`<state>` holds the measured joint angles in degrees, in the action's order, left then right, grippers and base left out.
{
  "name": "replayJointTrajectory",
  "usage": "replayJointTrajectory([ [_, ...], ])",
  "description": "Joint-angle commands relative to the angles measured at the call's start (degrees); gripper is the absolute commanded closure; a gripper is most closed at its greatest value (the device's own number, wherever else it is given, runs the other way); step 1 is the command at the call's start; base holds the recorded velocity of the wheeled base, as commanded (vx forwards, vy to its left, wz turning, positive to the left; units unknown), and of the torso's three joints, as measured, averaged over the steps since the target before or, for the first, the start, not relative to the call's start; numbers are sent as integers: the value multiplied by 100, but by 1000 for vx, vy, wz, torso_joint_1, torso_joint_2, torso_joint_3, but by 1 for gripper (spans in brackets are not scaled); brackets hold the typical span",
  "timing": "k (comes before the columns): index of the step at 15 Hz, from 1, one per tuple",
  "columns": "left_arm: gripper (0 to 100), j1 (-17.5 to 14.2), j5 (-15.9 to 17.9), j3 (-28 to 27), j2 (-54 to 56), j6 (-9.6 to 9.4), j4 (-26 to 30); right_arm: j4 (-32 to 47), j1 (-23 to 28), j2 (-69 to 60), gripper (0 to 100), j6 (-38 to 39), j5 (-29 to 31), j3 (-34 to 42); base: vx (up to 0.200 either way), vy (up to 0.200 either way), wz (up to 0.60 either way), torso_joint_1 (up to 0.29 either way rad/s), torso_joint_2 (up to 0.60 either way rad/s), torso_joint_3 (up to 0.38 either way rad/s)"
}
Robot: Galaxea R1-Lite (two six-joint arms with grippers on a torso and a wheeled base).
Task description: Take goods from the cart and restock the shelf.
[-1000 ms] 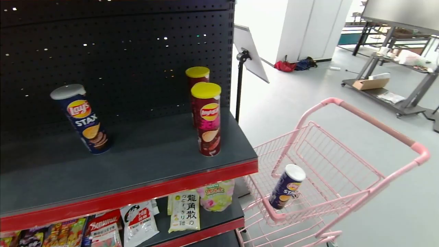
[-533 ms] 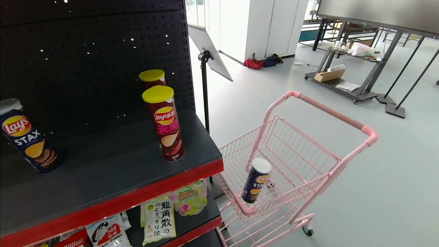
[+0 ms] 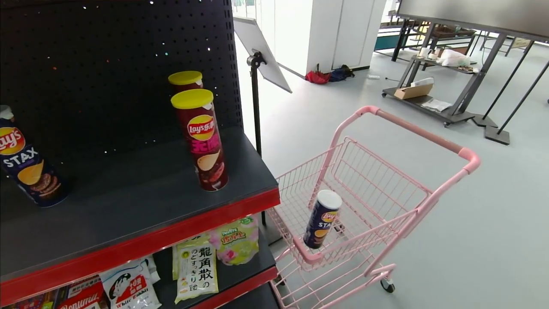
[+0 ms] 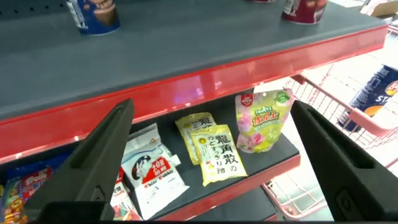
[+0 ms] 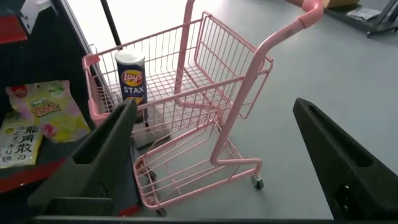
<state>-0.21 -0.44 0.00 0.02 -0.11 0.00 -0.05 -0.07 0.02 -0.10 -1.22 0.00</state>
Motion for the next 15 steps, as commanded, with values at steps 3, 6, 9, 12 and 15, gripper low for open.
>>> replayJointTrajectory([
  [3,0,-6,-9,0,-2,2,0,-4,-1,-2,0,1,16,0,0,0,0,-139,365,229],
  [6,0,-6,-9,0,-2,2,0,5,-1,-2,0,1,139,0,0,0,0,-134,383,235],
  [9,0,-6,0,0,-2,2,0,5,-1,-2,0,-17,139,0,0,0,0,-175,466,287],
  [12,0,-6,0,0,-2,2,0,5,-10,-2,0,-25,131,0,0,0,0,-170,481,300],
  [15,0,-6,0,0,-2,2,0,-13,42,129,0,-351,139,-18,0,0,0,-40,116,84],
])
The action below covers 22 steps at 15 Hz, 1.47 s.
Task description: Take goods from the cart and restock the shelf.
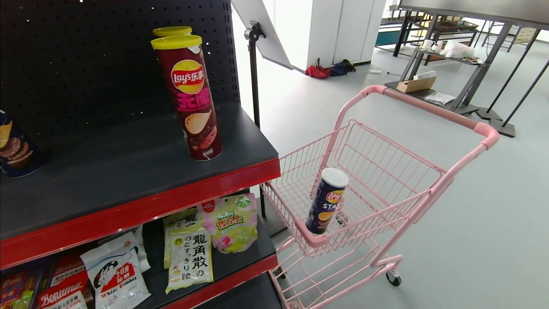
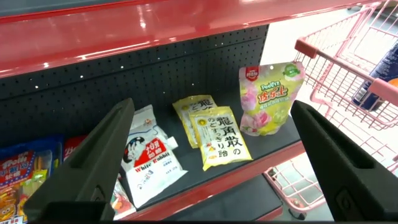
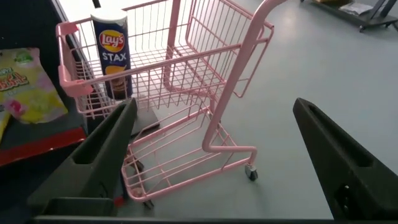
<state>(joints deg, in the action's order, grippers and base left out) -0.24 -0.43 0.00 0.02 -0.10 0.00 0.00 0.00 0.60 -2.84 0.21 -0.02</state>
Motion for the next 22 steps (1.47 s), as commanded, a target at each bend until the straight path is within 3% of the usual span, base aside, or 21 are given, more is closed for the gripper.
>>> replayJointTrajectory([
  [1,0,-2,-1,0,-2,1,0,-9,0,107,0,-50,-3,-15,0,0,0,0,0,0],
  [4,0,-2,-1,0,-2,1,0,-97,-105,169,0,-76,-311,-182,0,0,0,0,0,0],
  [6,0,-2,-1,0,-2,1,0,-132,-246,2753,0,1330,-557,-2731,0,0,0,0,0,0],
  [8,0,-2,-1,0,-2,1,0,-167,-686,4616,0,1145,-952,-4357,0,0,0,0,0,0],
  [10,0,-2,-1,0,-2,1,0,-756,-817,6224,0,1031,-961,-4383,0,0,0,0,0,0],
  [13,0,-2,-1,0,-2,1,0,-3639,-923,8659,0,1251,-1102,-3557,0,0,0,0,0,0],
  [15,0,-2,-1,0,-2,1,0,-4860,-1116,9643,0,1216,-1234,-3083,0,0,0,0,0,0],
  [19,0,-2,-1,0,-2,1,0,-4957,-1468,9977,0,1242,-1260,-3153,0,0,0,0,0,0],
  [22,0,-2,-10,0,-2,1,0,-4957,-2083,9986,0,1409,-1225,-2995,0,0,0,0,0,0],
])
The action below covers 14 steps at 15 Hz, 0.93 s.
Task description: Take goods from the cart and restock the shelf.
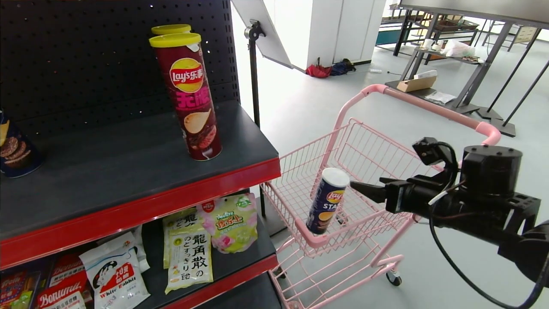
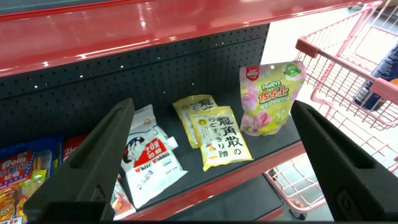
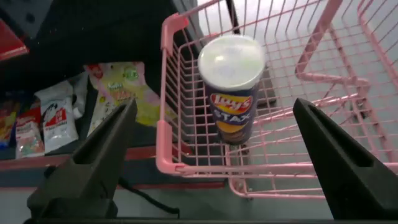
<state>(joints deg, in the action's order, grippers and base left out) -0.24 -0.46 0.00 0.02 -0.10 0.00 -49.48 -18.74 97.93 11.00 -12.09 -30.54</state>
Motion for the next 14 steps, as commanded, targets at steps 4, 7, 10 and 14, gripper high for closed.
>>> replayJointTrajectory([
  [4,0,-2,-6,0,-2,1,0,-44,-306,640,0,61,23,-137,0,0,0,0,0,0],
  [7,0,-2,2,0,-2,1,0,-70,-236,956,0,25,93,-172,0,0,0,0,0,0],
  [10,0,-2,2,0,-2,1,0,-70,-244,1308,0,17,119,-471,0,0,0,0,0,0],
  [14,0,-2,2,0,-2,1,0,-70,-253,1800,0,17,278,-849,0,0,0,0,0,0],
])
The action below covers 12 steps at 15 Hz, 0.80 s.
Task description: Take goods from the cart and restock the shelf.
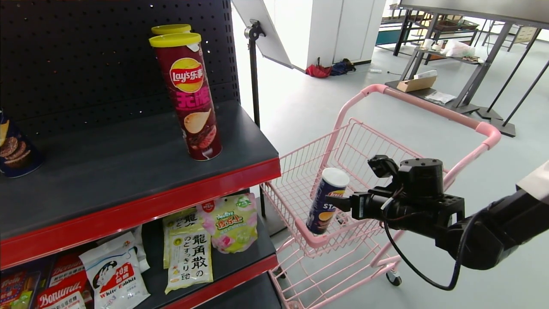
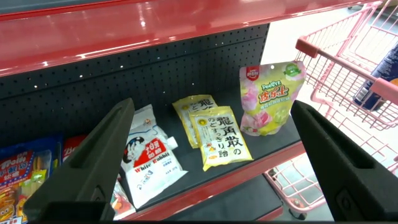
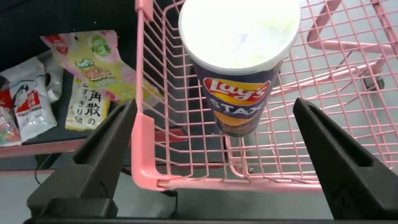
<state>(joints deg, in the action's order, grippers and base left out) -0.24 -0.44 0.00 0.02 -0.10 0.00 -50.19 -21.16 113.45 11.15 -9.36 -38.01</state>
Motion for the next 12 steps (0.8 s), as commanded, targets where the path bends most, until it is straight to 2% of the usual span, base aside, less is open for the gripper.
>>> replayJointTrajectory([
  [1,0,-2,0,0,-2,1,0,0,-11,310,0,10,5,-136,0,0,0,0,0,0],
  [12,0,-2,-9,0,-2,1,0,-8,-19,1285,0,10,110,-1033,0,0,0,0,0,0],
])
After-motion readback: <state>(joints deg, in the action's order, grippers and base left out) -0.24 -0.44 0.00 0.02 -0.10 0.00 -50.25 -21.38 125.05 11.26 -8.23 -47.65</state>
